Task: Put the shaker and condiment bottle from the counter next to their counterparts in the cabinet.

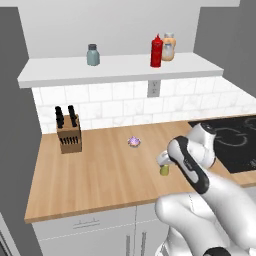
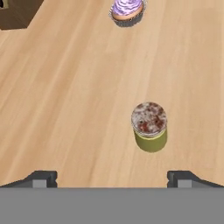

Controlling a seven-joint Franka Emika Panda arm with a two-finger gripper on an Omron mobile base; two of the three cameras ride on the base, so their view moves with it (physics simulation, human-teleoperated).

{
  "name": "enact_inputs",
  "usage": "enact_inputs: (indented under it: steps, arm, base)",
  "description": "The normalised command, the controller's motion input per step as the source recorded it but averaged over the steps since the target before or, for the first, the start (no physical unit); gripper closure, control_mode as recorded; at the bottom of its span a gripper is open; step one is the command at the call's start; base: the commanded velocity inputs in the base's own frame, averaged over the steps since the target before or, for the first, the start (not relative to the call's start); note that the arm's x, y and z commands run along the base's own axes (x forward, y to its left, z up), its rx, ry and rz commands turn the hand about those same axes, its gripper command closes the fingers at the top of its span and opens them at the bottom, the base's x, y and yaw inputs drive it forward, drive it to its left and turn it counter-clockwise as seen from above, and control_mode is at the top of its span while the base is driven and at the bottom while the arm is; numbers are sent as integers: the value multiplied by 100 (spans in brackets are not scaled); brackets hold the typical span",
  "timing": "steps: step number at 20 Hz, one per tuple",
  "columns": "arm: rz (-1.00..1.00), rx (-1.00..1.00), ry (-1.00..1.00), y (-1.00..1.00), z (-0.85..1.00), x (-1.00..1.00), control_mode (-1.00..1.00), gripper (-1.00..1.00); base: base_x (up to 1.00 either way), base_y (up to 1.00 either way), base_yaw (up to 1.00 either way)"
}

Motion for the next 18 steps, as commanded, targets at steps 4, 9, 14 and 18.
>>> enact_inputs:
  steps: [4, 9, 14, 18]
  arm:
    - [-2, 0, 0, 0, -17, 14, -100, -100]
    - [-2, 0, 0, 0, -21, 12, -100, -100]
    - [-2, 0, 0, 0, -17, 11, -100, -100]
    - [-2, 0, 0, 0, -22, 8, -100, -100]
  base:
    - [0, 0, 0]
    - [0, 0, 0]
    - [0, 0, 0]
    - [0, 0, 0]
